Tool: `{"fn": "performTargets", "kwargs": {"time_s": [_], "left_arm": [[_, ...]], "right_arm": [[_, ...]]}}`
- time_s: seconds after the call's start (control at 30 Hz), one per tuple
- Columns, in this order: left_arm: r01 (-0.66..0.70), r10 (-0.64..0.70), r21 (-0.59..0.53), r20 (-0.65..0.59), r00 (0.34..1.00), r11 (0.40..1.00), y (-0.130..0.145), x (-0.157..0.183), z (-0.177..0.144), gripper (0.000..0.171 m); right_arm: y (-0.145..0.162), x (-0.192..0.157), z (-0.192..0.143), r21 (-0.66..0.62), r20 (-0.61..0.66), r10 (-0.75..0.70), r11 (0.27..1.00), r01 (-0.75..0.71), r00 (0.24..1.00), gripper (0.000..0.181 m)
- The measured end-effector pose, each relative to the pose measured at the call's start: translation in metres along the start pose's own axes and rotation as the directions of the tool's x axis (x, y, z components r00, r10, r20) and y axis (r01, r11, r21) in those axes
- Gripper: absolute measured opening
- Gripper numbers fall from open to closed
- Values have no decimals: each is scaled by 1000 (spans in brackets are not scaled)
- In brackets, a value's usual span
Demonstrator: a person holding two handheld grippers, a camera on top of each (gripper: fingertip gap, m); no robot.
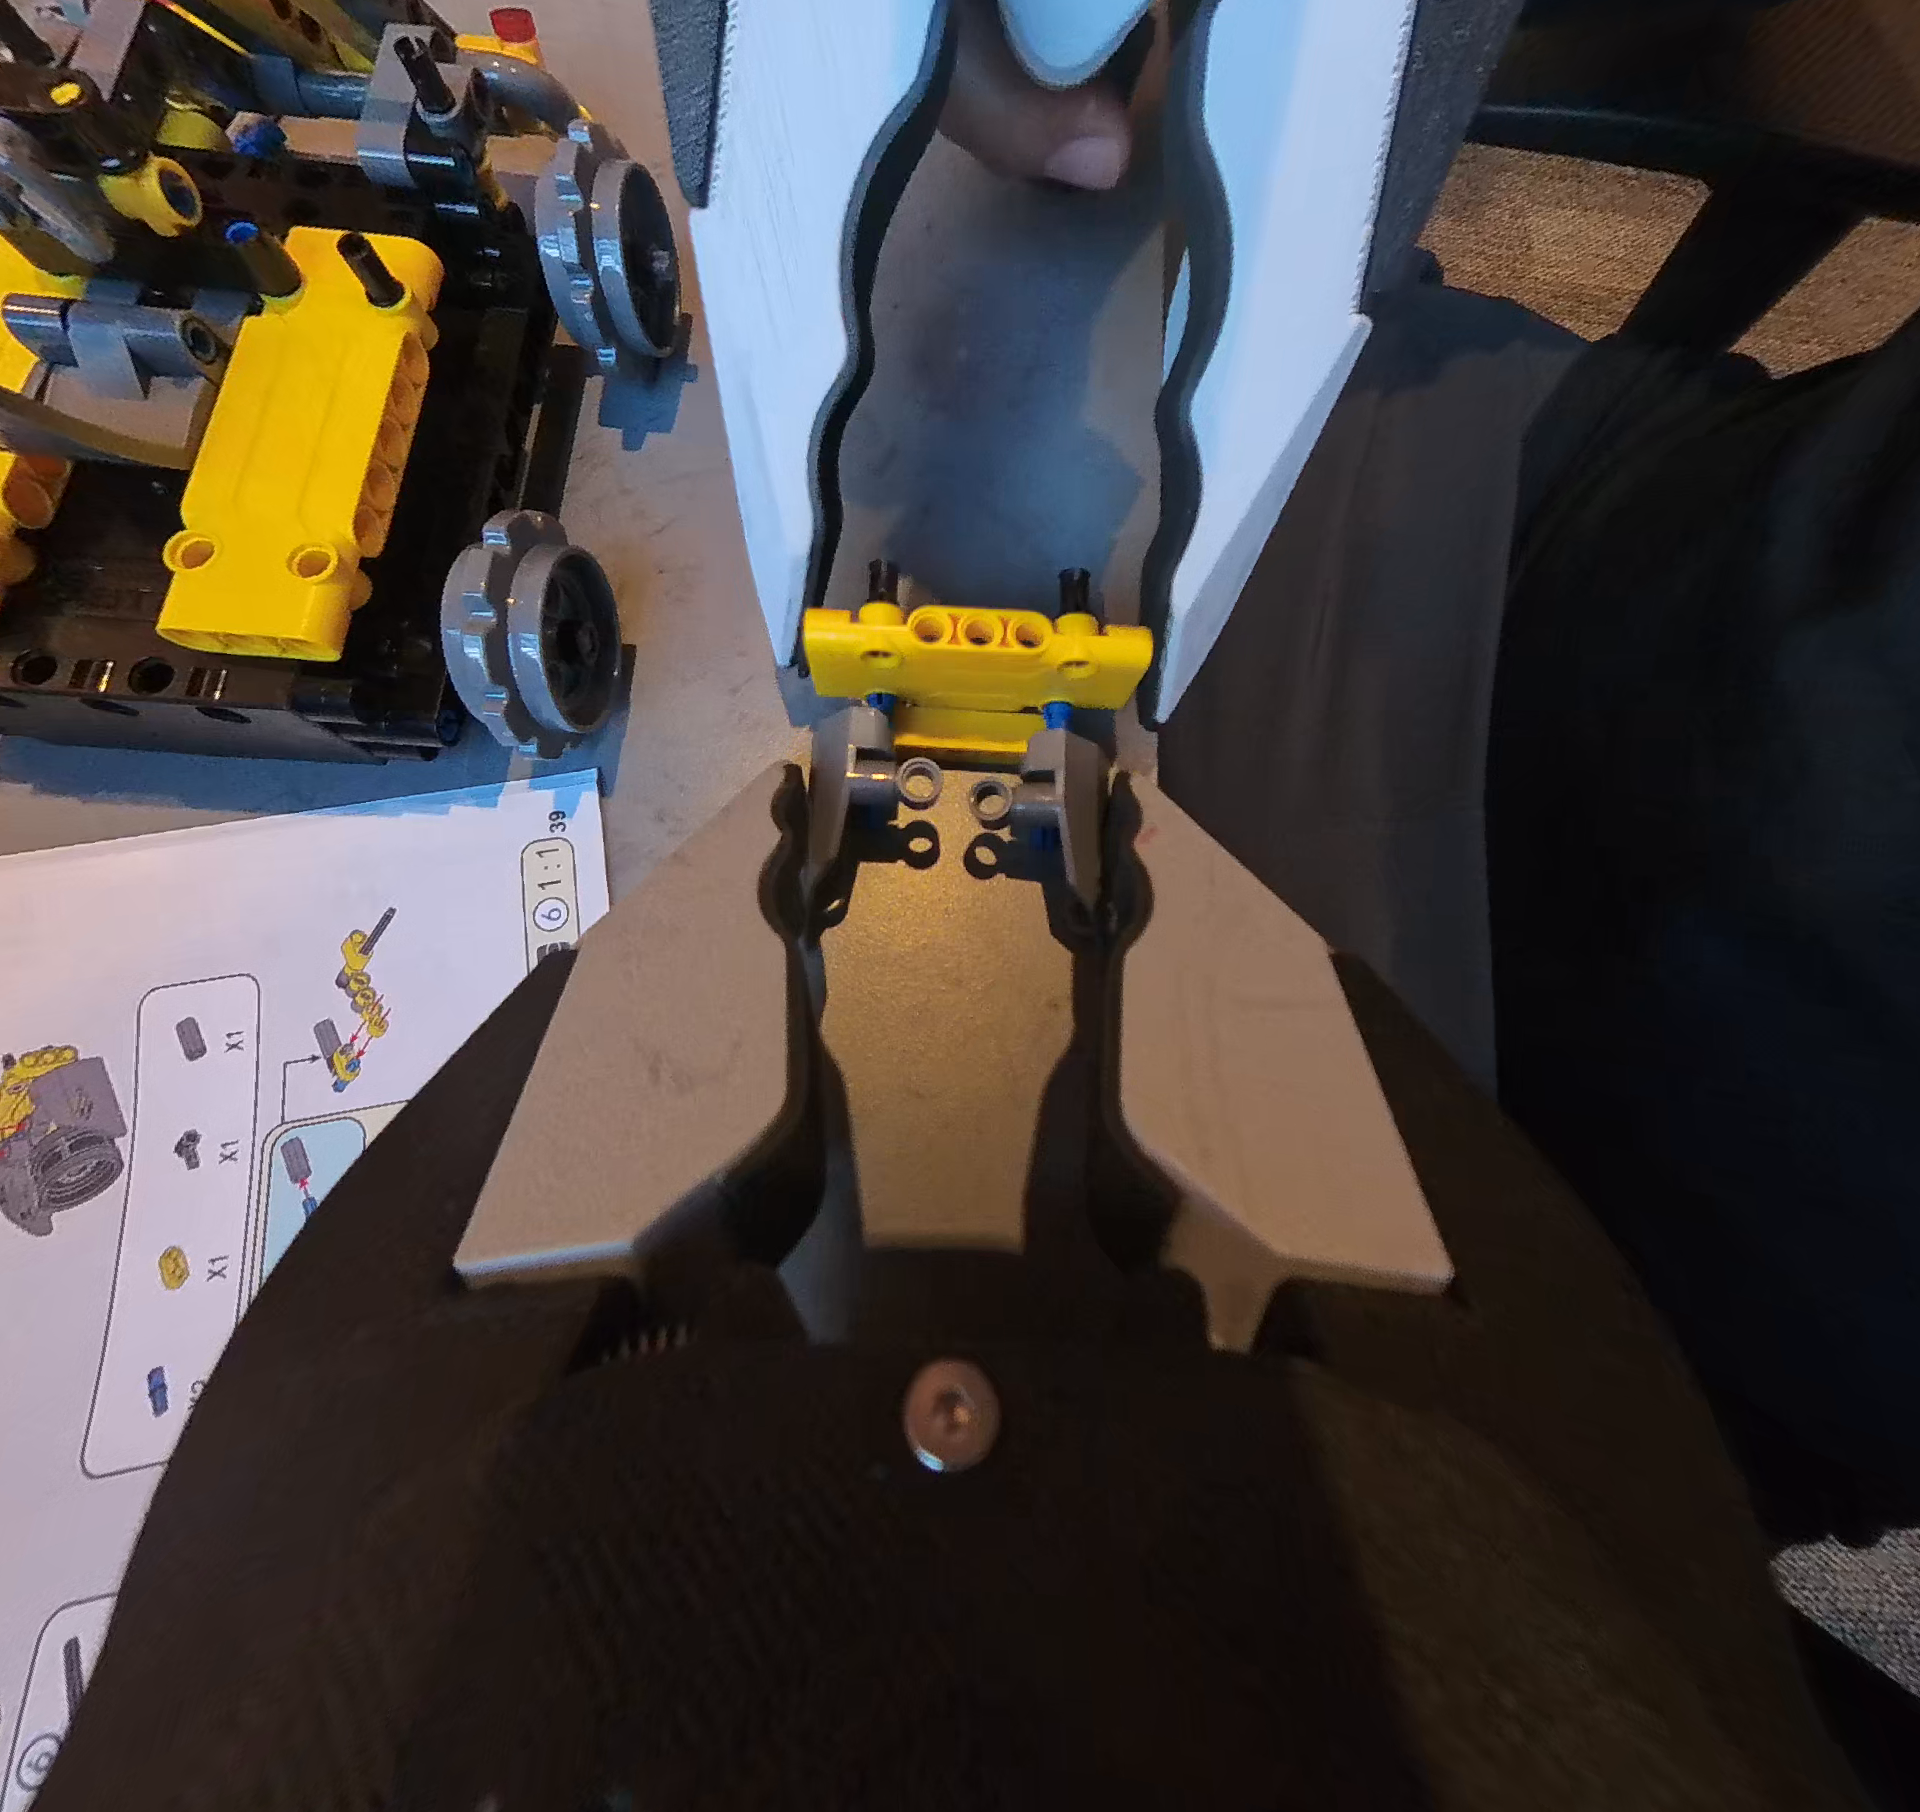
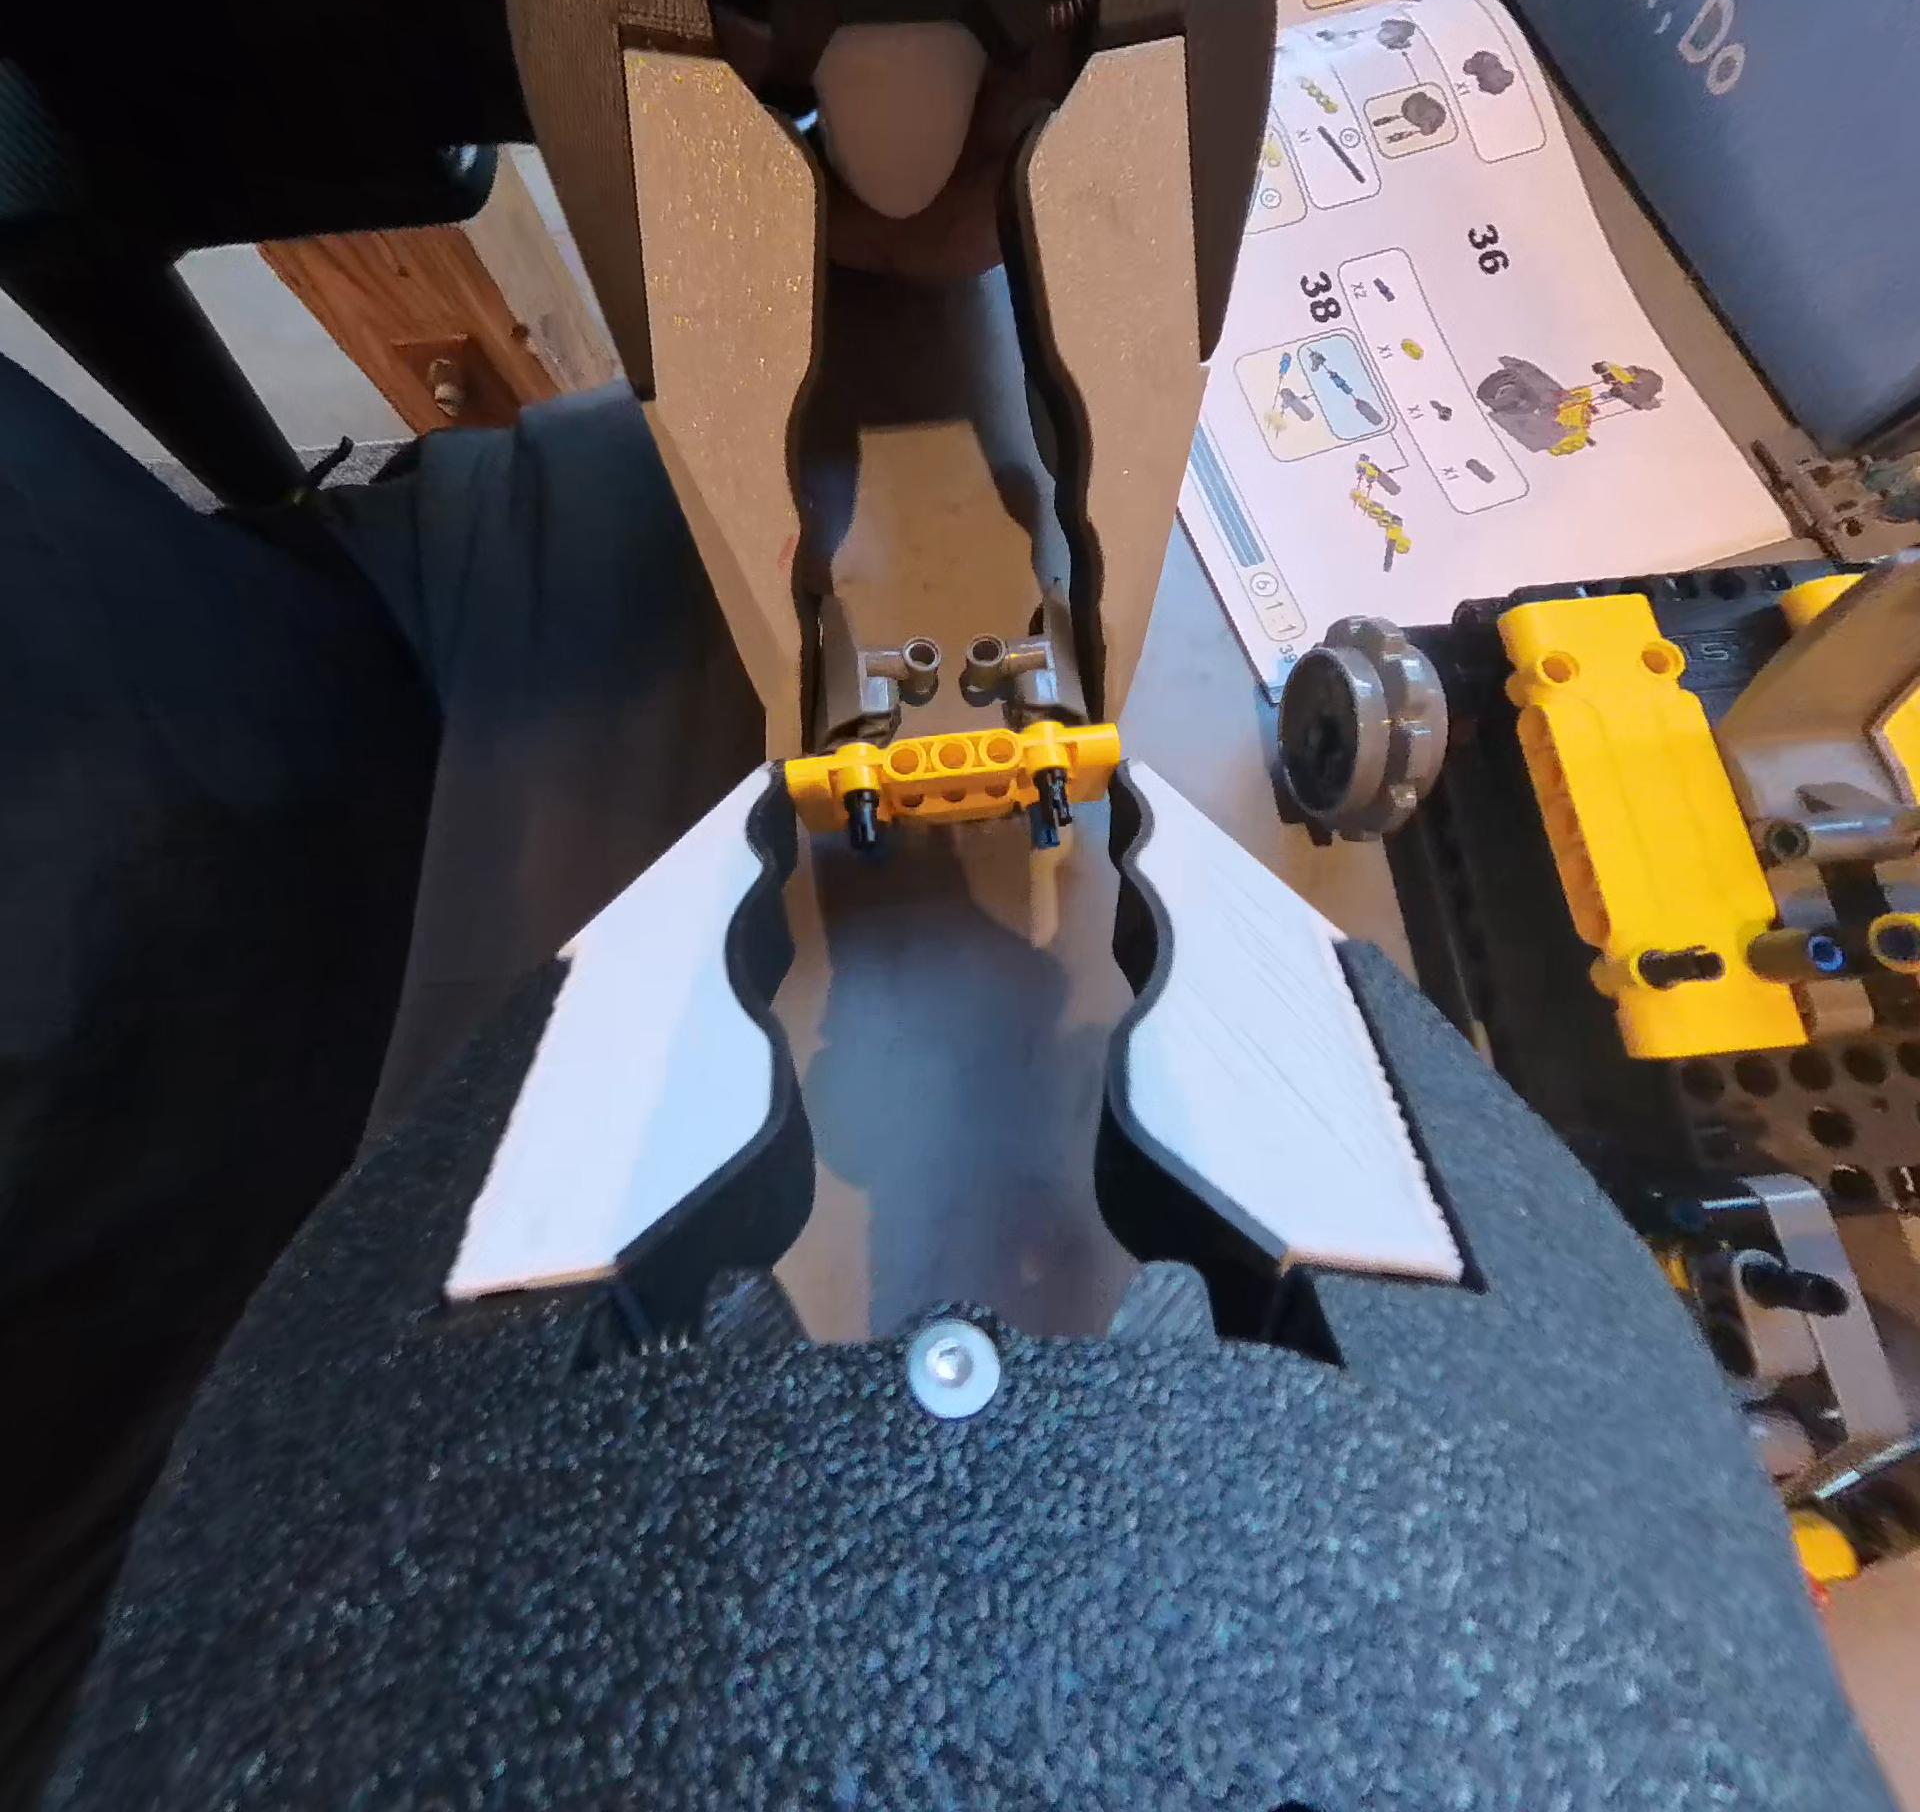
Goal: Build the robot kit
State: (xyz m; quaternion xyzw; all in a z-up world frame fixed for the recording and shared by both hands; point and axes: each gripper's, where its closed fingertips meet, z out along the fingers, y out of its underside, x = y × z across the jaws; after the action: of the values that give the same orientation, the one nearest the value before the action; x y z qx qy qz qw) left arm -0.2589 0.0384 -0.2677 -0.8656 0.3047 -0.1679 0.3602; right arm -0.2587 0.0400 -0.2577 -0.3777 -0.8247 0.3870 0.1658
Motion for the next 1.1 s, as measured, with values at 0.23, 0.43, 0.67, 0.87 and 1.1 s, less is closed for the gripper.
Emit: {"fn": "performTargets", "kwargs": {"time_s": [0.23, 0.43, 0.67, 0.87, 1.1], "left_arm": [[-1, 1, -2, 2, 1000, 1000, 0, 0, -1, 64], [-3, 2, 49, 5, 1000, 999, -6, 0, -9, 69], [-134, 125, 71, 115, 985, 988, -23, 4, -15, 55], [-118, 107, 109, 105, 989, 987, -32, 7, -17, 46], [-149, 139, 82, 123, 983, 985, -29, 7, -14, 37]], "right_arm": [[-1, 0, 1, 4, -25, -24, 1000, 24, 999, 61], [-6, 1, -11, 46, -43, -22, 999, 24, 999, 61], [-24, 0, -26, 173, -47, -23, 984, 31, 999, 61], [-24, -3, -24, 162, -68, -59, 984, 69, 996, 61], [-25, -4, -20, 120, -103, -118, 984, 130, 988, 61]]}}
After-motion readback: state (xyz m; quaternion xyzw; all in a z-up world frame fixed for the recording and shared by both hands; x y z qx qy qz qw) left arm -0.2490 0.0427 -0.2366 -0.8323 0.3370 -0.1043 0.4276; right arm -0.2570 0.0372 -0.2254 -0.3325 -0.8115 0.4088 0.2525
